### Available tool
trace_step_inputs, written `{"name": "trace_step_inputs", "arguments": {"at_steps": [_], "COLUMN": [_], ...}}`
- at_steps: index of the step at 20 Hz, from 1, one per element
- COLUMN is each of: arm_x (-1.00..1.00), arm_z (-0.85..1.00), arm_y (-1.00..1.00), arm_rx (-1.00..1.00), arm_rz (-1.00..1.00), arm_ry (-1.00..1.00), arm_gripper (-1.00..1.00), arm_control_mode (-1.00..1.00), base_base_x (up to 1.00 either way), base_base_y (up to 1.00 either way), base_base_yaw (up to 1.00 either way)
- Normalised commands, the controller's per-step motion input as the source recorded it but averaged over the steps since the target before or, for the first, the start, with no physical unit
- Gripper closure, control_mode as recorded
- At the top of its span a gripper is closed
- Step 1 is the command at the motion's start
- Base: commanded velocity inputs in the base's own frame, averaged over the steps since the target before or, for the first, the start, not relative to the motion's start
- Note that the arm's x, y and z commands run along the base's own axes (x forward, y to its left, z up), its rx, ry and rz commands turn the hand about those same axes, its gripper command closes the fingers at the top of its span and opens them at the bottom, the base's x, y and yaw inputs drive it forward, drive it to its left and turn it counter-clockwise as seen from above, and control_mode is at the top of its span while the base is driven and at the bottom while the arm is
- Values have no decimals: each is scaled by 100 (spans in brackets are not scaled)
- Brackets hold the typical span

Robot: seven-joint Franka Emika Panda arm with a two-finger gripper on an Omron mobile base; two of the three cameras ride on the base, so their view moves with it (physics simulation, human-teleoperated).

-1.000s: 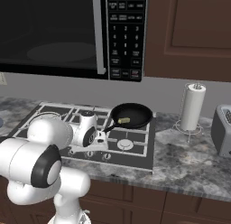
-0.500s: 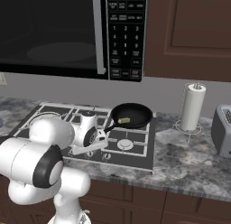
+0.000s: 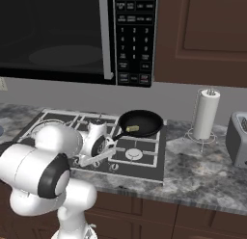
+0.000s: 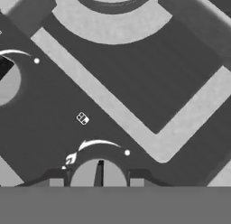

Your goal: Pick up the butter stick and place it in the pan. Then turn on the burner for the pan.

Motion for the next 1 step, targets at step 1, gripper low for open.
{"name": "trace_step_inputs", "arguments": {"at_steps": [1], "arm_x": [0], "arm_z": [-21], "arm_y": [4], "arm_rx": [0], "arm_rz": [22], "arm_ry": [0], "arm_gripper": [100], "arm_control_mode": [-100], "base_base_x": [0], "base_base_y": [0], "base_base_yaw": [0]}}
